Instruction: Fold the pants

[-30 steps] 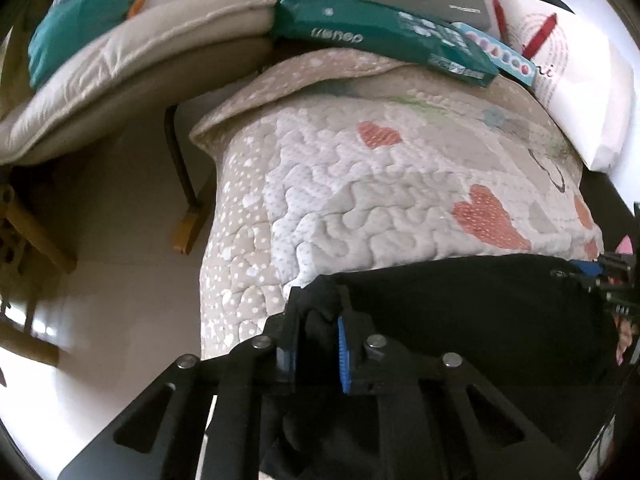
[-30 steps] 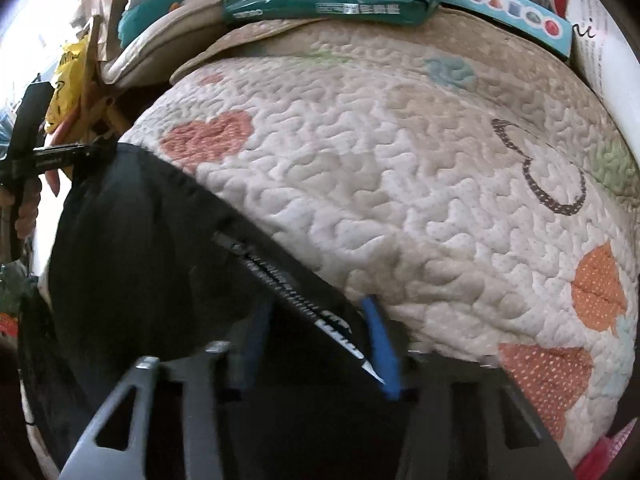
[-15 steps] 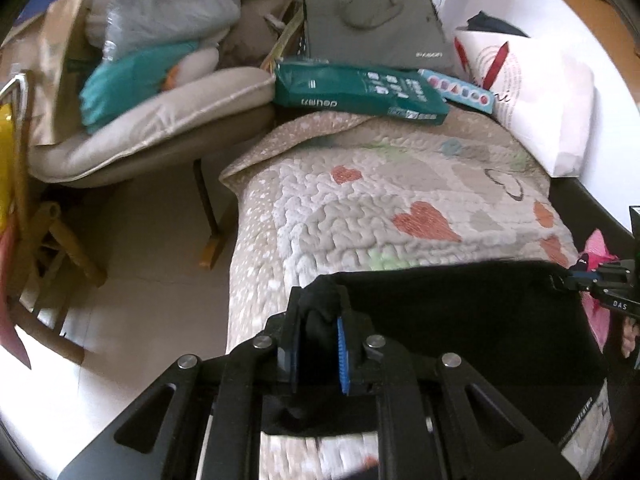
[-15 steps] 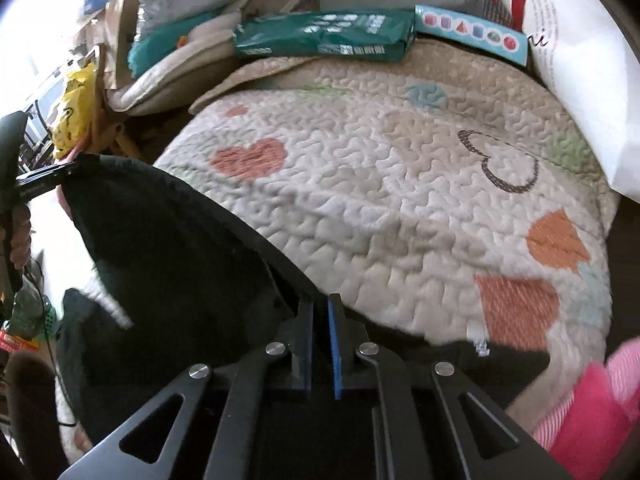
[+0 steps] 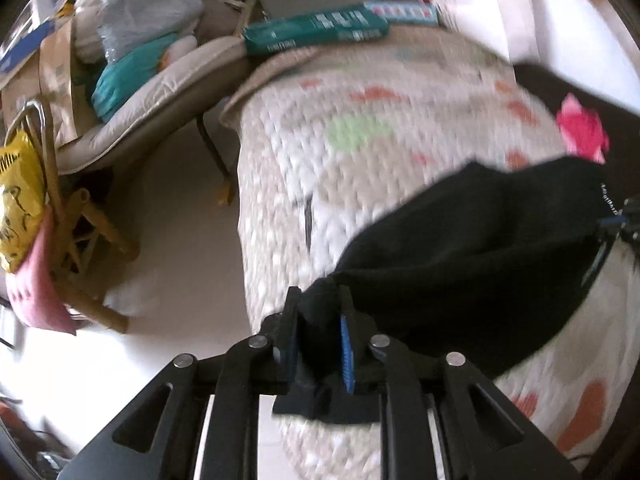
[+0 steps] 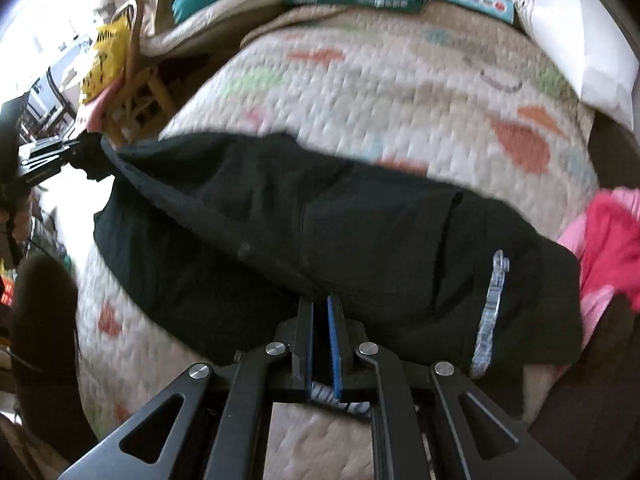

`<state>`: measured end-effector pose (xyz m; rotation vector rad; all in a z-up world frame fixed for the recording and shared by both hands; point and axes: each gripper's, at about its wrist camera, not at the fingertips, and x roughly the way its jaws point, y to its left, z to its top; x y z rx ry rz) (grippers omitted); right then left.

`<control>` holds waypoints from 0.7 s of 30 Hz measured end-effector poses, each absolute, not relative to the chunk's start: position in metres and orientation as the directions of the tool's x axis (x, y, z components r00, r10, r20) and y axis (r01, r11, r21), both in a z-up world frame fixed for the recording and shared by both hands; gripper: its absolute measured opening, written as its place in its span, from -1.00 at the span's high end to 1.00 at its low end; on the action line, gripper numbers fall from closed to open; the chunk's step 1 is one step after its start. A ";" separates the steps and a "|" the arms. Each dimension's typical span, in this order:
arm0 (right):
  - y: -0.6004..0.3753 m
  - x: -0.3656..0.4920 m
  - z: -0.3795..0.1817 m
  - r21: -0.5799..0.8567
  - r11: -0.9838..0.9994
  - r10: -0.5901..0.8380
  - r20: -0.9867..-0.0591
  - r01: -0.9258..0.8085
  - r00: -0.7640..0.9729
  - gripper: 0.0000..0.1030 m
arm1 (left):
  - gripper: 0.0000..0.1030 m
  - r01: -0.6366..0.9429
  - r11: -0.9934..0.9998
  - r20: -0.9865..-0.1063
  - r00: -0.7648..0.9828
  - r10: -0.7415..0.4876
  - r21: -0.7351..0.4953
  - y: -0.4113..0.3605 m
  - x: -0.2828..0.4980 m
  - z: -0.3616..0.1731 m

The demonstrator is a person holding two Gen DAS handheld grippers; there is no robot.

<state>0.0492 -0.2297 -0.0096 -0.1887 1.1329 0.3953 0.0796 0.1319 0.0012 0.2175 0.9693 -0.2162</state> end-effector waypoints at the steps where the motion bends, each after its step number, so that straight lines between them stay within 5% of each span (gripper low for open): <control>1: -0.228 0.043 -0.017 0.050 0.915 0.203 -0.915 -0.400 0.350 0.87 | 0.58 0.281 0.954 -0.836 0.544 -0.072 0.101 0.132 0.075 0.001; 6: -0.223 0.023 -0.042 0.048 0.915 0.181 -0.937 -0.401 0.300 0.82 | 0.12 0.271 0.948 -0.833 0.553 -0.012 0.166 0.145 0.051 0.008; 9: -0.227 0.020 -0.044 0.048 0.927 0.166 -0.942 -0.373 0.291 0.58 | 0.05 0.230 0.964 -0.820 0.572 -0.026 0.130 0.165 0.041 0.019; 11: -0.231 0.018 -0.043 0.033 0.937 0.143 -0.944 -0.348 0.296 -0.22 | 0.05 0.186 0.980 -0.806 0.589 -0.052 0.073 0.184 0.037 0.030; 12: -0.231 0.015 -0.040 0.021 0.940 0.132 -0.944 -0.341 0.304 -0.38 | 0.04 0.155 0.988 -0.795 0.601 -0.079 0.018 0.197 0.034 0.036; 16: -0.231 -0.004 -0.024 -0.012 0.931 0.119 -0.935 -0.366 0.334 -0.43 | 0.02 -0.048 0.990 -0.770 0.634 -0.074 -0.135 0.252 0.032 0.044; 21: -0.230 -0.010 0.007 -0.015 0.932 0.147 -0.899 -0.363 0.412 -0.43 | 0.03 -0.131 0.975 -0.794 0.605 -0.066 -0.181 0.247 0.049 0.034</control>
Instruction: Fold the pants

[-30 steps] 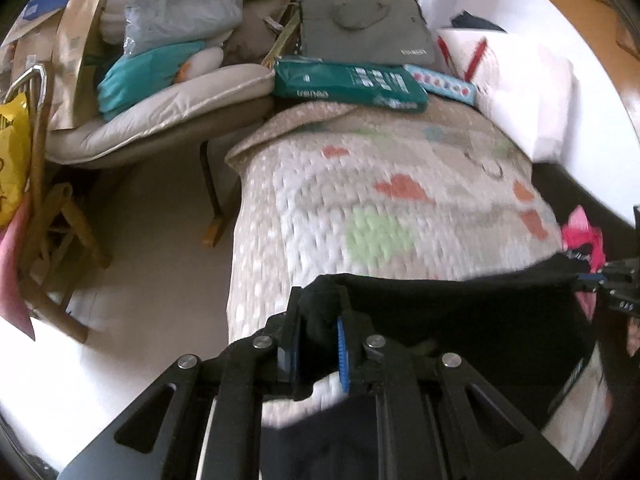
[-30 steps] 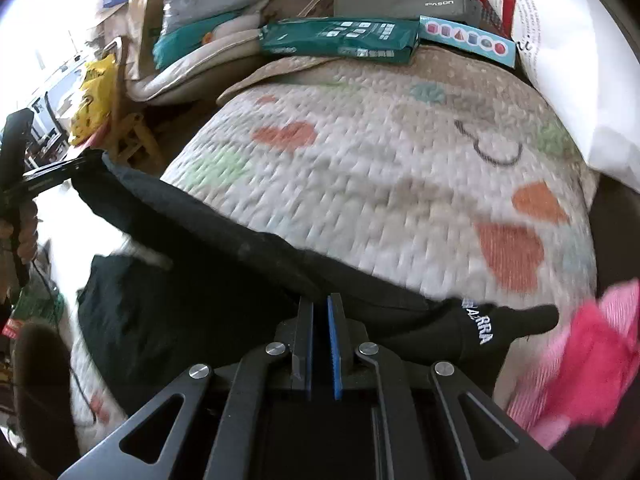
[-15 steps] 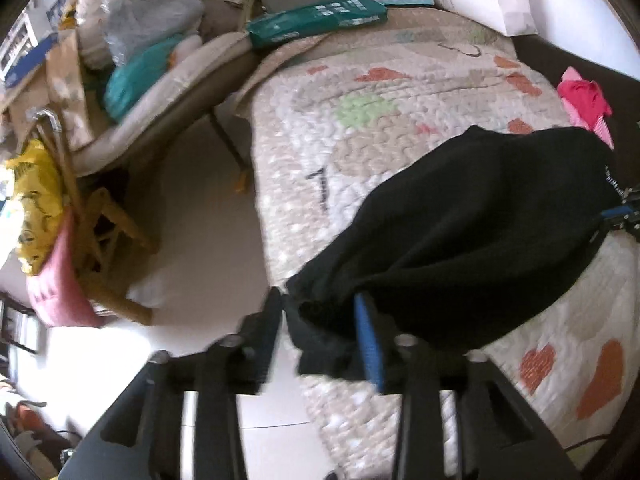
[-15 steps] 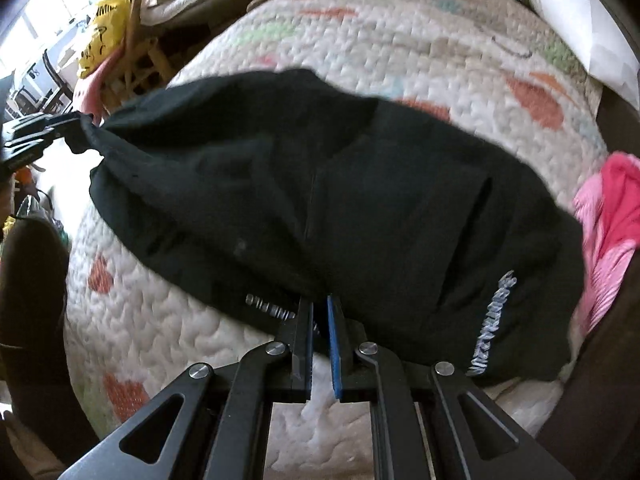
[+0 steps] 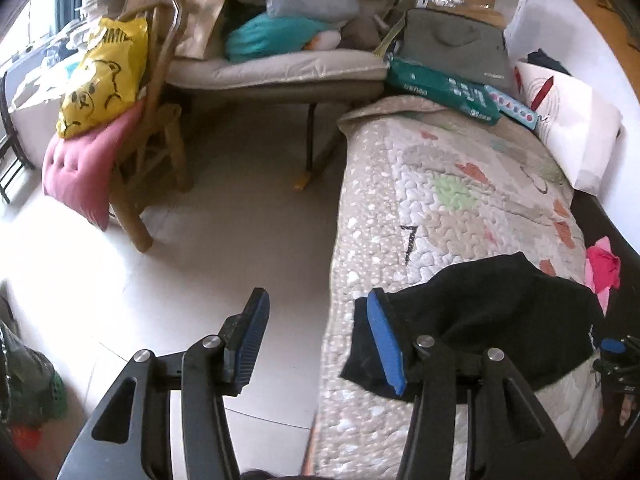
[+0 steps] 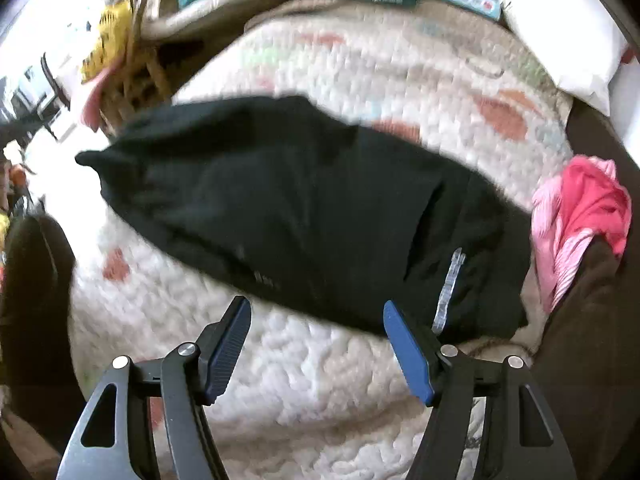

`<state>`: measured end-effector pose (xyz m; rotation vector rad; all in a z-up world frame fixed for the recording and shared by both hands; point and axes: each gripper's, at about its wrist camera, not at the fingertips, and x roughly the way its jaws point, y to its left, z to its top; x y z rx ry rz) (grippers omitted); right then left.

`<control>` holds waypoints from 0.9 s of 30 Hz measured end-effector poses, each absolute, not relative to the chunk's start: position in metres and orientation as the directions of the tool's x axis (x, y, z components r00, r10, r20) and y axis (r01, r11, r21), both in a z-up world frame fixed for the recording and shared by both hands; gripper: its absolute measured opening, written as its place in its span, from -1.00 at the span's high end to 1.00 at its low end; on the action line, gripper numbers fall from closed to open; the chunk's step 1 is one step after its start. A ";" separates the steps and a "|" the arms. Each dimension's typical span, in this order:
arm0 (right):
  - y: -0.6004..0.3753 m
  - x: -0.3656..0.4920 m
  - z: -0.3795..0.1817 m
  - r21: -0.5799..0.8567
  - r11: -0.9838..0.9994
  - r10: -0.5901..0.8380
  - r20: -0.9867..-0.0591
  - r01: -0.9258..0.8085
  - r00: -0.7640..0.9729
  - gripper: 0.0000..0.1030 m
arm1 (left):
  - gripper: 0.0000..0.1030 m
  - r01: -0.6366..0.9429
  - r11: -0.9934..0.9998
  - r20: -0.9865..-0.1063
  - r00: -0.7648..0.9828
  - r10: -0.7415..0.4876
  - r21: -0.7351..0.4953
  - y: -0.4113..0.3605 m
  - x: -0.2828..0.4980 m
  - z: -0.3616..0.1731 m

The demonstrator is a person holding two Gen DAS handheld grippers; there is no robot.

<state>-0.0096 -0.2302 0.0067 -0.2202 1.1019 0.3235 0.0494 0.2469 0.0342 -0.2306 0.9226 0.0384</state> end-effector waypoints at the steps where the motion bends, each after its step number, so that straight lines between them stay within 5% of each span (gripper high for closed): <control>1: -0.230 -0.008 0.012 -0.004 0.936 0.158 -0.889 -0.353 0.429 -0.43 | 0.03 -0.128 0.973 -0.802 0.593 -0.078 -0.190 0.235 0.056 0.029; 4: -0.224 0.009 0.018 0.043 0.947 0.193 -0.870 -0.318 0.454 -0.37 | 0.03 -0.131 0.974 -0.837 0.542 -0.083 -0.182 0.204 0.073 0.008; 7: -0.215 0.024 0.004 0.091 0.949 0.219 -0.880 -0.303 0.421 -0.09 | 0.03 -0.136 0.987 -0.890 0.455 -0.016 -0.088 0.172 0.082 -0.021; 10: -0.214 0.030 -0.022 0.059 0.955 0.168 -0.915 -0.291 0.366 -0.09 | 0.03 -0.112 0.991 -0.931 0.346 0.112 0.077 0.152 0.078 -0.052; 13: -0.219 0.029 -0.049 -0.012 0.959 0.069 -0.959 -0.285 0.275 -0.09 | 0.03 -0.132 0.988 -0.943 0.308 0.123 0.086 0.157 0.073 -0.059; 17: -0.193 0.030 -0.030 -0.089 0.937 0.027 -0.946 -0.339 0.323 -0.09 | 0.00 -0.296 0.955 -0.935 0.345 0.078 -0.029 0.189 0.066 -0.055; 27: 0.030 0.094 0.000 0.038 0.682 0.385 -0.868 -0.730 0.315 -0.09 | -0.12 -0.608 0.609 -0.743 0.668 0.045 -0.510 0.285 0.001 -0.030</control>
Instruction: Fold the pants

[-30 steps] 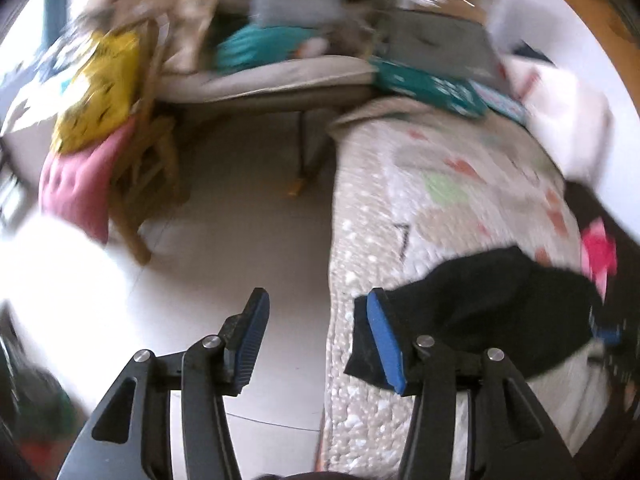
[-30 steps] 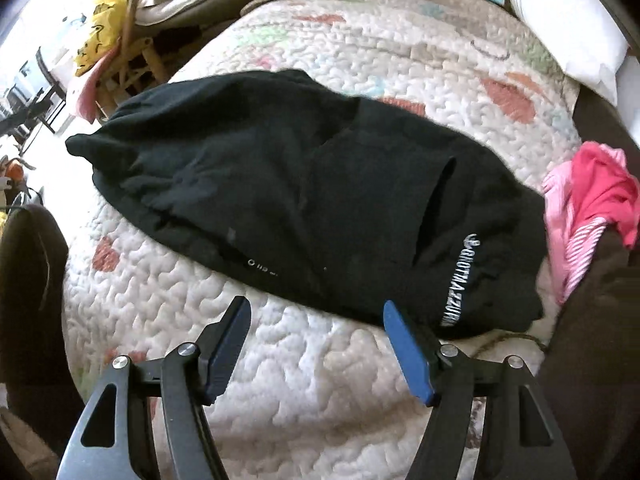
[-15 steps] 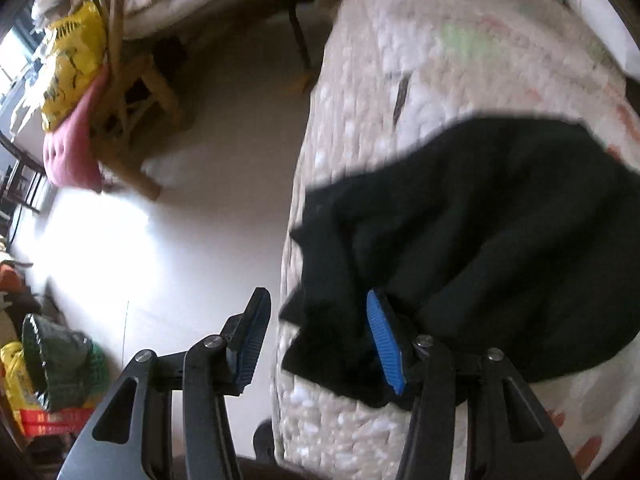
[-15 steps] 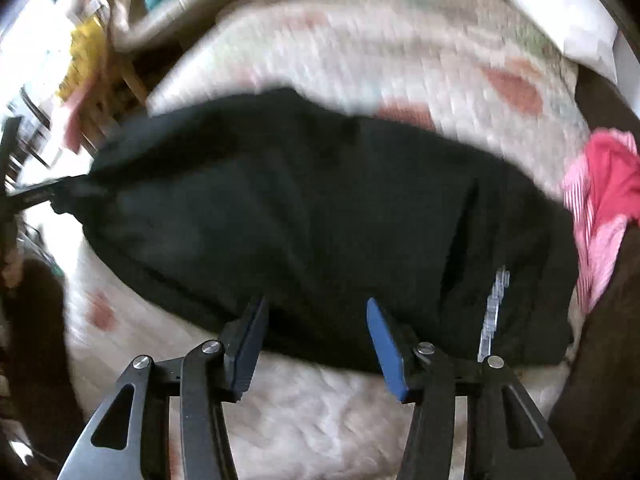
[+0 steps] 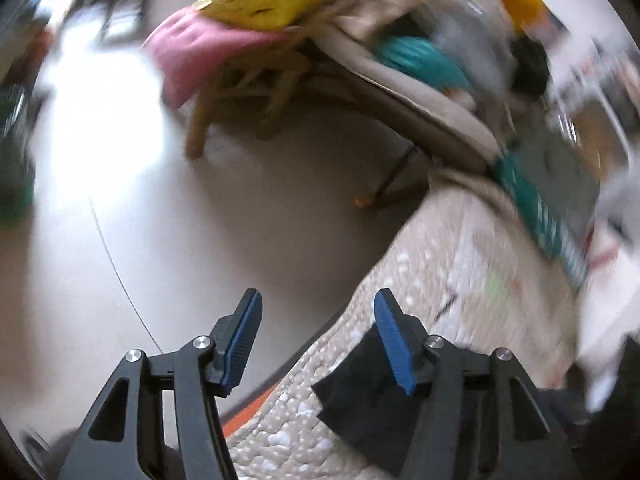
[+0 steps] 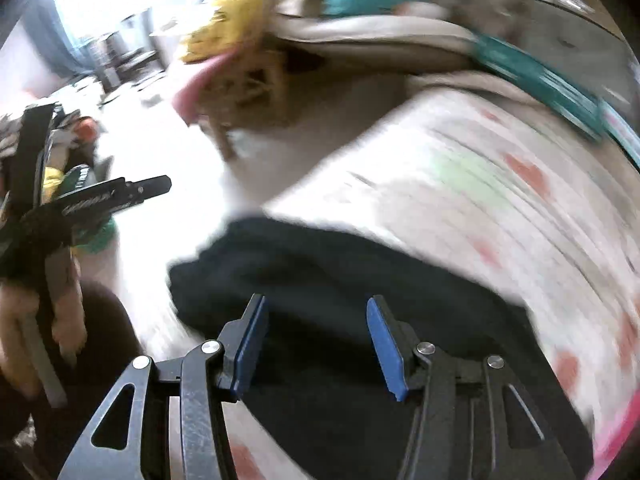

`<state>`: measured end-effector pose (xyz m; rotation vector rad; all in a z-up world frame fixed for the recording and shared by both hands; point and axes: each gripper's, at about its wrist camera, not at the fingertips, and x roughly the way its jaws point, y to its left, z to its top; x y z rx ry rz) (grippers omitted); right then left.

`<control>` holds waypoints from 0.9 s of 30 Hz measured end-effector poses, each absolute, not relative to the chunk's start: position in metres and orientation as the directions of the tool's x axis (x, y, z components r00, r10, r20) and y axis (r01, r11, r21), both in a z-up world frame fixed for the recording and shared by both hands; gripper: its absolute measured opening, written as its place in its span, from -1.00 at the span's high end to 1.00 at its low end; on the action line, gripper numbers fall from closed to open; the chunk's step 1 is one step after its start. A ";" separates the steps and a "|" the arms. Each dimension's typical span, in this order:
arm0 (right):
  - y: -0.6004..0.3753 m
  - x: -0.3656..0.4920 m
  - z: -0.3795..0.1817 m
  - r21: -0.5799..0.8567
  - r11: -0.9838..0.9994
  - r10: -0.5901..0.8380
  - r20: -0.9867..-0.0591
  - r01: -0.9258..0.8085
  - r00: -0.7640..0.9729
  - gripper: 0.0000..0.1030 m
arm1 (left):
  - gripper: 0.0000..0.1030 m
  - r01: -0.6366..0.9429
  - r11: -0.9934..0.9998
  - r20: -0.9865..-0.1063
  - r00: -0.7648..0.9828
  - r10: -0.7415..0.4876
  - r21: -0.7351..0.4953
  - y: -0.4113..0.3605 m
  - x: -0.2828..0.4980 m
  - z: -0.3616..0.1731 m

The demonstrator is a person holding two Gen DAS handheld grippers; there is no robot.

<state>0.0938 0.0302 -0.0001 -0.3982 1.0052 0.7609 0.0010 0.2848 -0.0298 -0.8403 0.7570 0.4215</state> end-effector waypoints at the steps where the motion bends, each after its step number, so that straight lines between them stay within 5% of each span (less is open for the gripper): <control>1: 0.049 0.097 -0.005 0.049 0.661 0.398 -0.869 -0.749 0.294 -0.09 | -0.12 -0.618 0.578 -0.741 0.671 0.033 -0.533 0.291 -0.002 -0.034; 5: 0.115 0.106 -0.038 -0.009 0.569 0.354 -0.900 -0.822 0.255 -0.08 | -0.12 -0.629 0.537 -0.743 0.669 0.006 -0.562 0.295 0.001 -0.041; 6: 0.129 0.109 -0.055 -0.052 0.547 0.291 -0.924 -0.836 0.248 0.05 | -0.12 -0.627 0.550 -0.746 0.666 0.011 -0.552 0.292 0.003 -0.041; 7: 0.139 0.112 -0.068 -0.080 0.533 0.236 -0.942 -0.842 0.238 0.47 | -0.12 -0.624 0.560 -0.747 0.665 0.016 -0.544 0.290 0.005 -0.042; 13: 0.163 0.154 -0.078 -0.083 0.633 0.198 -0.944 -0.770 0.265 0.47 | -0.13 -0.611 0.577 -0.755 0.656 -0.014 -0.542 0.288 0.009 -0.045; 16: 0.147 0.170 -0.059 0.039 0.671 0.290 -0.933 -0.740 0.214 0.35 | -0.13 -0.606 0.571 -0.750 0.661 -0.025 -0.554 0.288 0.009 -0.045; 20: 0.121 0.174 -0.044 0.185 0.647 0.387 -0.916 -0.740 0.109 -0.27 | -0.13 -0.607 0.549 -0.748 0.662 -0.052 -0.575 0.289 0.009 -0.049; 27: 0.155 0.148 -0.075 0.131 0.508 0.288 -0.957 -0.851 0.025 -0.34 | -0.13 -0.601 0.529 -0.733 0.678 -0.061 -0.599 0.292 0.008 -0.051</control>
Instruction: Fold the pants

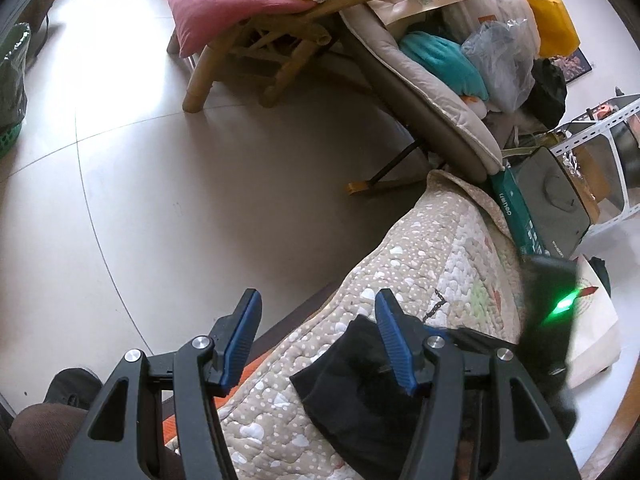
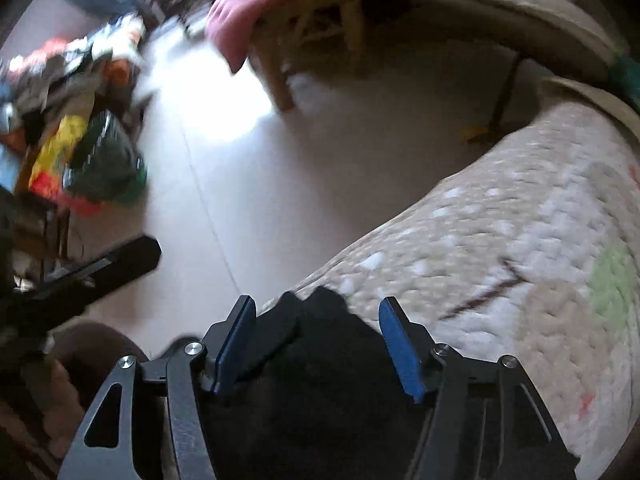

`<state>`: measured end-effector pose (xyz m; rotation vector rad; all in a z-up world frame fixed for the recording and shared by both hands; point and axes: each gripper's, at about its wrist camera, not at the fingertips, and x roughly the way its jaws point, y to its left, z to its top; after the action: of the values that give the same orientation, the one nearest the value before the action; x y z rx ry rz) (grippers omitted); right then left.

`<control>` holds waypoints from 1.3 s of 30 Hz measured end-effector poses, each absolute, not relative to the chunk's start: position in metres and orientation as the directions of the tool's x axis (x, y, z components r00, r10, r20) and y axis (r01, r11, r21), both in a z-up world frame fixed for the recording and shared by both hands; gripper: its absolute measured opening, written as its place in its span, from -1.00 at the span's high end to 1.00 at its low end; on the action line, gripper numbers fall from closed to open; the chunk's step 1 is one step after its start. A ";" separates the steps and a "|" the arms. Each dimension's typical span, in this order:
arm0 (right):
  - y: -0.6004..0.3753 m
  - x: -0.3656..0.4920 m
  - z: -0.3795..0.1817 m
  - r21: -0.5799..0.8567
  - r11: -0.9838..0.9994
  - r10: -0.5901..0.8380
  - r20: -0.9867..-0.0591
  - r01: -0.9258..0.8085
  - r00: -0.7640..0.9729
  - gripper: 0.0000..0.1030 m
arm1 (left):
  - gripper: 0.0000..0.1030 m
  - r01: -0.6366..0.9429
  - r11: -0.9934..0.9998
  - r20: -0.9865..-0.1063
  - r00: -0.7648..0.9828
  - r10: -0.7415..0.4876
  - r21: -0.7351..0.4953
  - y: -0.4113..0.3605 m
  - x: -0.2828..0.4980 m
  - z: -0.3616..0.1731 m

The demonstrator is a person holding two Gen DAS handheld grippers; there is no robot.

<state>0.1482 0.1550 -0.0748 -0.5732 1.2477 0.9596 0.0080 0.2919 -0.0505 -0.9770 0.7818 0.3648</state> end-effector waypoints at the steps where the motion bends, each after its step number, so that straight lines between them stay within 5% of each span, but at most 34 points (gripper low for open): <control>1: 0.161 0.146 -0.081 0.126 0.487 0.271 -0.962 -0.864 0.013 -0.37 | -0.13 -0.598 0.532 -0.732 0.679 -0.063 -0.600 0.292 0.009 -0.051; 3: 0.176 0.133 -0.096 0.035 0.429 0.202 -0.978 -0.902 0.058 -0.34 | -0.13 -0.597 0.537 -0.734 0.676 -0.065 -0.596 0.291 0.010 -0.052; 4: 0.179 0.128 -0.101 0.005 0.408 0.172 -0.983 -0.913 0.071 -0.15 | -0.13 -0.595 0.538 -0.734 0.676 -0.068 -0.597 0.291 0.010 -0.052; 5: 0.181 0.125 -0.105 -0.025 0.391 0.141 -0.986 -0.920 0.087 0.29 | -0.13 -0.591 0.537 -0.731 0.678 -0.073 -0.602 0.292 0.010 -0.053; 8: 0.180 0.122 -0.099 -0.068 0.359 0.129 -0.984 -0.931 0.121 0.60 | -0.13 -0.585 0.531 -0.727 0.680 -0.090 -0.613 0.291 0.012 -0.054; 15: 0.155 0.138 -0.059 0.032 0.453 0.276 -0.955 -0.891 0.106 0.63 | -0.24 -0.514 0.560 -0.700 0.692 -0.177 -0.650 0.284 0.021 -0.056; 24: 0.157 0.149 -0.066 0.054 0.501 0.285 -0.953 -0.864 0.106 0.64 | -0.41 -0.498 0.515 -0.689 0.665 -0.289 -0.697 0.275 0.031 -0.073; 31: 0.137 0.180 -0.069 0.180 0.599 0.351 -0.935 -0.780 0.055 0.64 | -0.41 -0.544 0.605 -0.792 0.551 -0.264 -0.581 0.259 0.050 -0.086; 36: 0.127 0.196 -0.080 0.265 0.632 0.392 -0.920 -0.728 0.005 0.64 | -0.41 -0.552 0.574 -0.793 0.483 -0.371 -0.605 0.241 0.066 -0.120; 38: 0.124 0.199 -0.083 0.284 0.629 0.405 -0.914 -0.723 -0.007 0.64 | -0.21 -0.537 0.564 -0.775 0.499 -0.386 -0.627 0.242 0.067 -0.121; 39: 0.123 0.199 -0.084 0.293 0.631 0.413 -0.911 -0.718 -0.009 0.64 | 0.12 -0.504 0.560 -0.749 0.519 -0.412 -0.658 0.242 0.068 -0.119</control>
<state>0.1993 0.1233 -0.0841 -0.2941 1.2976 0.9140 0.0679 0.2424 -0.1186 -1.0285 1.0751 0.0687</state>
